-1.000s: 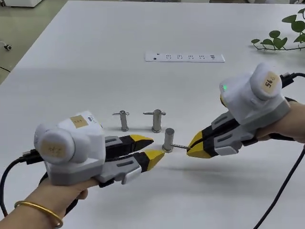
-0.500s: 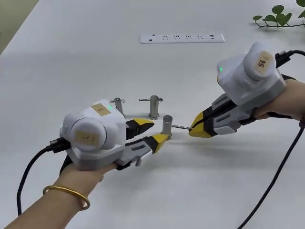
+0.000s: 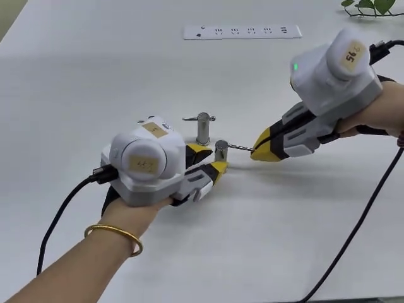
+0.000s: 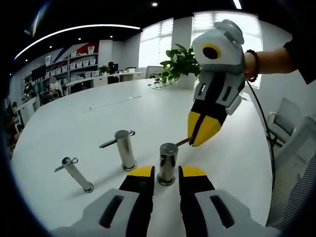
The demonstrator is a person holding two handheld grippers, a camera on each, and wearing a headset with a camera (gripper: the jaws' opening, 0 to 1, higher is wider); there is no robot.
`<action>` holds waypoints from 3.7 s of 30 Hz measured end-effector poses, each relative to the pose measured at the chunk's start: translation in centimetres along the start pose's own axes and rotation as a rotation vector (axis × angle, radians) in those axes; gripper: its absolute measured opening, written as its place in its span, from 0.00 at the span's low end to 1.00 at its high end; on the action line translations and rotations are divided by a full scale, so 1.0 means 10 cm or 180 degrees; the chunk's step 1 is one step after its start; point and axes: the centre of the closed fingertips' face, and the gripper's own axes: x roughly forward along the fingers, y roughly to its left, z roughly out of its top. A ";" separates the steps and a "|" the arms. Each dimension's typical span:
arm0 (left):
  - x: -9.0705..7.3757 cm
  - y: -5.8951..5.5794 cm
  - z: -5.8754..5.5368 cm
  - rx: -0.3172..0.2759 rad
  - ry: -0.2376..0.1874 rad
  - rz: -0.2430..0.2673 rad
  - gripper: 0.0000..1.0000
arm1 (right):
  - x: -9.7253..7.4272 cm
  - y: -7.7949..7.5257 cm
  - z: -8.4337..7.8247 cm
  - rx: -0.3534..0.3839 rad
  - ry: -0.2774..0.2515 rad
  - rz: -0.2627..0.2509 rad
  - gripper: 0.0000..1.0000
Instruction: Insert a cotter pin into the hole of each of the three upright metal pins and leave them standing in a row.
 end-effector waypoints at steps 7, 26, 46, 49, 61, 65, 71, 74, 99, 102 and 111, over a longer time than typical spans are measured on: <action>0.04 -0.03 -0.03 -0.0001 0.0042 -0.0008 0.15 | 0.00 0.03 0.00 -0.0007 0.0010 0.0034 0.00; 0.11 0.02 -0.02 -0.0081 0.0019 0.0010 0.11 | 0.02 0.02 0.06 -0.0178 0.0054 0.0100 0.00; 0.13 0.02 -0.05 0.0120 -0.0028 0.0020 0.10 | 0.08 -0.07 0.04 -0.0370 0.0204 0.0135 0.00; 0.14 0.01 -0.05 0.0128 -0.0040 0.0020 0.10 | 0.09 -0.07 0.05 -0.0407 0.0209 0.0136 0.00; 0.16 -0.01 -0.04 0.0135 -0.0054 0.0000 0.10 | 0.18 -0.09 0.19 -0.0651 0.0191 0.0131 0.00; 0.16 -0.01 -0.05 0.0104 -0.0054 0.0001 0.10 | 0.20 -0.12 0.20 -0.0643 0.0194 0.0135 0.00; 0.16 -0.01 -0.05 0.0008 -0.0066 0.0018 0.10 | 0.20 -0.11 0.21 -0.0650 0.0174 0.0117 0.00; 0.16 -0.01 -0.05 0.0028 -0.0067 0.0025 0.10 | 0.23 -0.11 0.20 -0.0642 0.0193 0.0061 0.00; 0.16 -0.02 -0.06 0.0041 -0.0040 0.0029 0.10 | 0.11 0.01 0.26 -0.0676 0.0097 -0.0139 0.00; 0.16 -0.02 -0.06 0.0032 -0.0046 0.0032 0.10 | 0.12 0.00 0.26 -0.0666 0.0093 -0.0135 0.00; 0.17 -0.01 -0.07 -0.0006 -0.0050 0.0034 0.10 | 0.15 0.00 0.30 -0.0665 0.0041 -0.0145 0.00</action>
